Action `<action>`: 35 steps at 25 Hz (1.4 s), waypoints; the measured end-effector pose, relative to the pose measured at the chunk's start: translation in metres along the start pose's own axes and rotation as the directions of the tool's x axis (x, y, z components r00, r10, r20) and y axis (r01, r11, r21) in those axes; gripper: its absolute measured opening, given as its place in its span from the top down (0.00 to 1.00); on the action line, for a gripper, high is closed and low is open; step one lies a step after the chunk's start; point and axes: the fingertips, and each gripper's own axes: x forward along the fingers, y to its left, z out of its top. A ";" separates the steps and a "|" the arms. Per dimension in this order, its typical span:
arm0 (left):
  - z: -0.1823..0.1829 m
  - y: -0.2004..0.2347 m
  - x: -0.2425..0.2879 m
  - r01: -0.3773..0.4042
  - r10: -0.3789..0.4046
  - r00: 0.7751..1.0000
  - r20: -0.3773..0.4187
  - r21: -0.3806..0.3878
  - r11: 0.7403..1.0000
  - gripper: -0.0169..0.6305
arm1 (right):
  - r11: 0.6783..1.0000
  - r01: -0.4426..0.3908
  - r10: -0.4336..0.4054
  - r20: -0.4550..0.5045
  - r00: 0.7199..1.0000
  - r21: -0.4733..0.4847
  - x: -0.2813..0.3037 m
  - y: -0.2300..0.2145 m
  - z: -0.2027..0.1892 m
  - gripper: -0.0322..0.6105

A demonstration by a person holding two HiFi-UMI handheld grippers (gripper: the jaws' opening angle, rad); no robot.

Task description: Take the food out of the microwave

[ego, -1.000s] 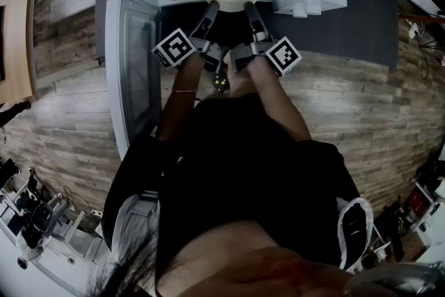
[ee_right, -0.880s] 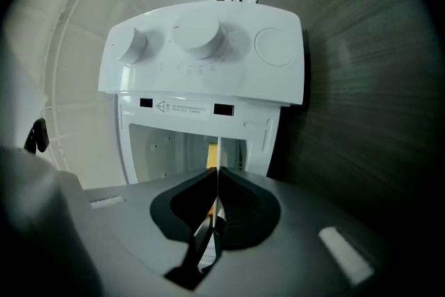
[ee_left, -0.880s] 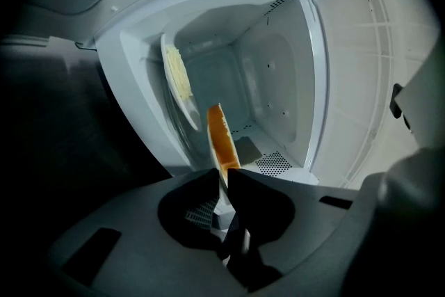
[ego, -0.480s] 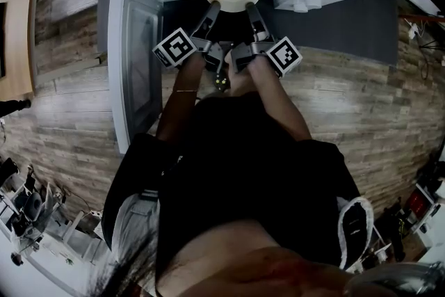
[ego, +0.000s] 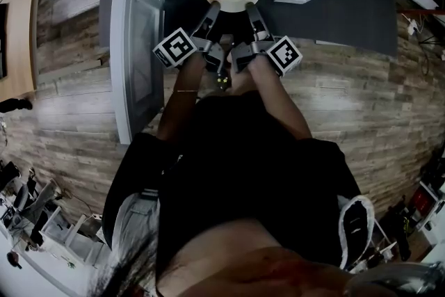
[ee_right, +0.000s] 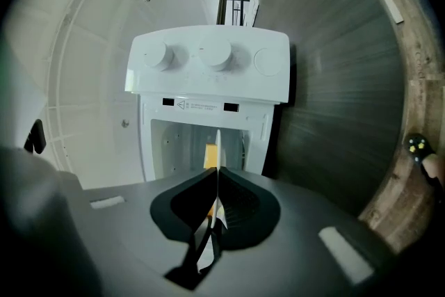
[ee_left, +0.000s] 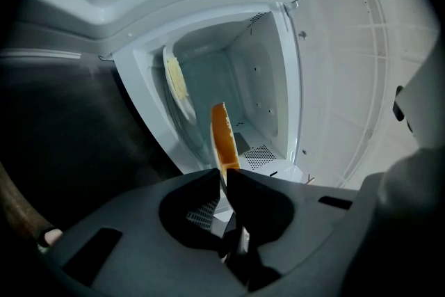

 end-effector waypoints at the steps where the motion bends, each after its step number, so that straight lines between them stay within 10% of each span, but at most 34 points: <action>1: -0.001 -0.002 -0.004 0.000 0.000 1.000 0.000 0.002 1.000 0.92 | 1.000 -0.004 0.004 0.002 1.000 0.002 -0.003 0.002 -0.002 0.95; 35: -0.037 -0.037 -0.035 -0.040 0.039 0.998 0.043 0.031 0.999 0.92 | 1.000 -0.021 0.021 -0.065 0.998 -0.012 -0.050 0.025 0.000 0.95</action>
